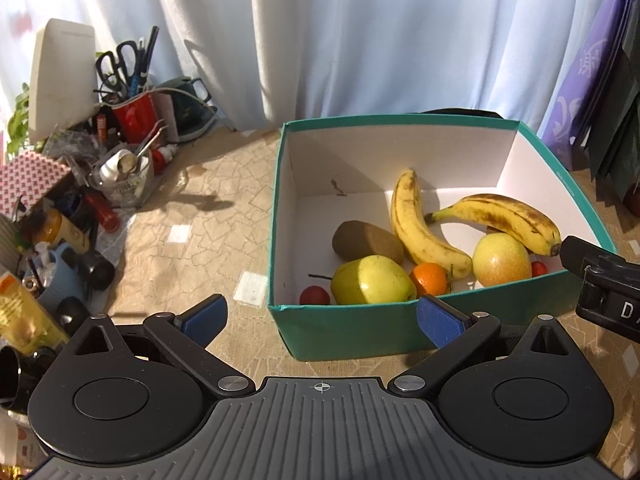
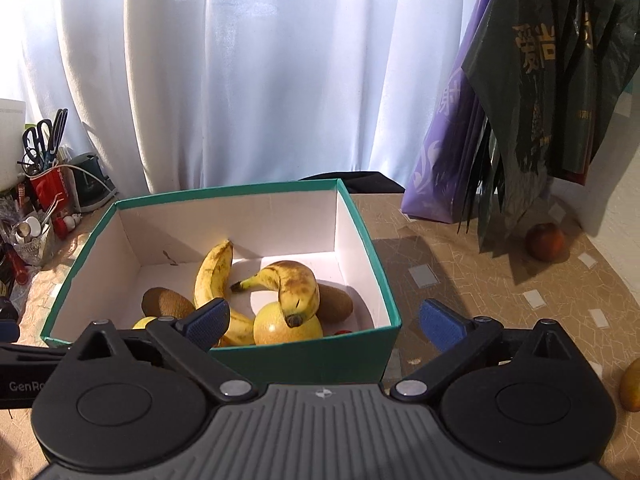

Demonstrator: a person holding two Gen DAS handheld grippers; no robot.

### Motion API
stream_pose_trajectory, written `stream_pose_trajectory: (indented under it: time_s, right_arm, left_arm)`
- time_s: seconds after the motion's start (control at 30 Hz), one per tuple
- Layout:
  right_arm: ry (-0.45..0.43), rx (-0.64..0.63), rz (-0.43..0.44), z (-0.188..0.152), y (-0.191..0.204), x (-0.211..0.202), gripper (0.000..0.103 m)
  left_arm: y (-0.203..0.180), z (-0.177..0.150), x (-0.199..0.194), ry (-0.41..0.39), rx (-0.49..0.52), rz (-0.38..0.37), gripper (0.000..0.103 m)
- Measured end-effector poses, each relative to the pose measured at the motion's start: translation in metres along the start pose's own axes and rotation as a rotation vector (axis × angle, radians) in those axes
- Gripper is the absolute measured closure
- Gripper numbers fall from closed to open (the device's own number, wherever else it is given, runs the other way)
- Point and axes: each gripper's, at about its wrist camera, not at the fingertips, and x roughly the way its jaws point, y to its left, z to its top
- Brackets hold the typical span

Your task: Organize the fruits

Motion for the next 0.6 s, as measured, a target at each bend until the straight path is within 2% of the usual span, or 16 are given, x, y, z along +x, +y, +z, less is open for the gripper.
stream_pose_trajectory:
  time_s: [0.23,0.6]
  right_arm:
    - [0.003,-0.034,-0.055,-0.006,0.008,-0.012,0.000]
    - [0.002,-0.055,-0.086,-0.010,0.021,-0.019,0.000]
  left_arm:
    - [-0.002,-0.007,-0.013,-0.018,0.003,-0.005,0.000]
    - [0.003,-0.013,-0.018,-0.031,-0.023,0.027,0.000]
